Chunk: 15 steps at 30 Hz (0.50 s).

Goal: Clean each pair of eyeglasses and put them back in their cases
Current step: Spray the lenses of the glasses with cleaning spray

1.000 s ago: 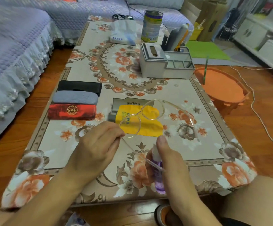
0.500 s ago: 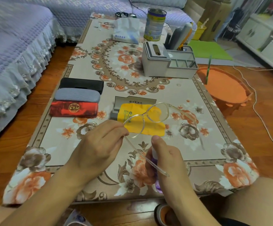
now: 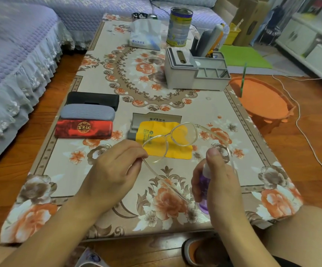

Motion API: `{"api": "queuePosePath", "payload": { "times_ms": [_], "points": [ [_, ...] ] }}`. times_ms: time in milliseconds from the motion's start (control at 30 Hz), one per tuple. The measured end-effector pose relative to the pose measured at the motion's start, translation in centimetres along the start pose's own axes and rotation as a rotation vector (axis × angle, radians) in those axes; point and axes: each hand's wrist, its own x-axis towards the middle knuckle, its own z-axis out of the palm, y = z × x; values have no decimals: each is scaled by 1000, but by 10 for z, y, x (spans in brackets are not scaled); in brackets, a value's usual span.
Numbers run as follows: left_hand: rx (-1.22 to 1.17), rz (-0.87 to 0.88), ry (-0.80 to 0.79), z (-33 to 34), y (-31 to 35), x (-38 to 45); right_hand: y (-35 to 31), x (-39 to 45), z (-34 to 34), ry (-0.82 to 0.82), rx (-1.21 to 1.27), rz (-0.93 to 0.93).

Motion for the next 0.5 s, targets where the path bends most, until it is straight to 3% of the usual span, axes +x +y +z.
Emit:
{"api": "queuePosePath", "payload": {
  "times_ms": [267,400,500],
  "points": [
    [-86,-90,15,-2,1,1,4,-4,-1,-10,15,7],
    [-420,-591,71,-8,8,10,3,-9,3,-95,0,28],
    [-633,-828,89,-15,4,18,3,-15,8,-182,-1,11]
  ]
}}
